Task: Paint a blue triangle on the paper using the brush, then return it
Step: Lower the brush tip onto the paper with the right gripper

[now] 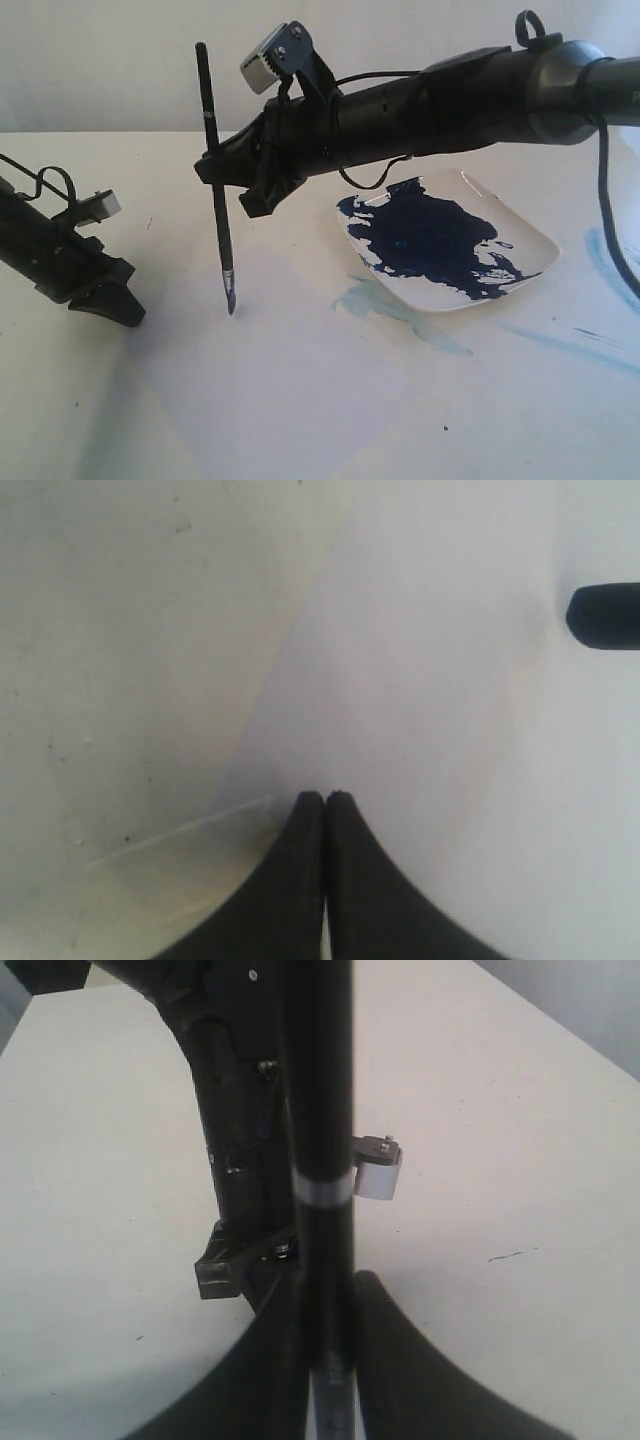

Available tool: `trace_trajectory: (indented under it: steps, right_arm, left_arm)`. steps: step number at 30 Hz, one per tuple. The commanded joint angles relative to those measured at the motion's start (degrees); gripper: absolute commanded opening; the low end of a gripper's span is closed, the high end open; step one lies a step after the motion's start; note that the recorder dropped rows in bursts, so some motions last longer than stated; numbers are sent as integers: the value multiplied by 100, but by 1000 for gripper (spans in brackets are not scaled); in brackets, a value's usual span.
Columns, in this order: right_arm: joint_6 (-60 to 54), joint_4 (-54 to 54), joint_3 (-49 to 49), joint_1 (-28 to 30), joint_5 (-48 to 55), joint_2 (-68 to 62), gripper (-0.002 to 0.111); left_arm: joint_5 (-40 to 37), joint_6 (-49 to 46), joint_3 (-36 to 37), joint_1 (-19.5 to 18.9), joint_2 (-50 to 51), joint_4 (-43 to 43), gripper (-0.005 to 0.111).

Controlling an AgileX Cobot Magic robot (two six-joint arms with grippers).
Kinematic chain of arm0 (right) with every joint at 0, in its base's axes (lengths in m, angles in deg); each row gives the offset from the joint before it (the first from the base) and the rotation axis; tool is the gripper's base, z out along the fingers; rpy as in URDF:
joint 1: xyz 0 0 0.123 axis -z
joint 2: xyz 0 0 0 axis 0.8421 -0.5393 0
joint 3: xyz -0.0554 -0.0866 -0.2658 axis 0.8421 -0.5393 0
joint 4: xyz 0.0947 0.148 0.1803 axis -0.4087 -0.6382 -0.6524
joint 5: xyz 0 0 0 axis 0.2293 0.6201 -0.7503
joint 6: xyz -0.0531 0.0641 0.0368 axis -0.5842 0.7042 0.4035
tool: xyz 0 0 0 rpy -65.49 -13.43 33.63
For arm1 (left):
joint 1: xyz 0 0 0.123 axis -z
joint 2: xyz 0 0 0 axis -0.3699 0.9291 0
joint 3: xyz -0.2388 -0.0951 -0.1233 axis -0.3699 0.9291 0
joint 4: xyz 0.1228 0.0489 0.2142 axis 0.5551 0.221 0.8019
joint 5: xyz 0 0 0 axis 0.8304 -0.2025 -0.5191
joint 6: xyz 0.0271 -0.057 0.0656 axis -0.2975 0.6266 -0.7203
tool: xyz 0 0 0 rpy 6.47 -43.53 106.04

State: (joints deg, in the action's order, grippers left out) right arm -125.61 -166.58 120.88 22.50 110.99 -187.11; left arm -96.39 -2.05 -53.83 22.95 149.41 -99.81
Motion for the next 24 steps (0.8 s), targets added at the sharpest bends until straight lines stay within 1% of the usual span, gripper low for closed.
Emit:
trace_trajectory:
  steps: [1,9,24]
  right_arm:
    - [35,-29,29,6,13,11,0]
    - [-2,-29,29,6,-32,11,0]
    - [-121,-29,29,6,203,-84,0]
  left_arm:
    - [3,23,70,5,127,274,0]
    - [3,23,70,5,127,274,0]
    - [-21,23,70,5,127,274,0]
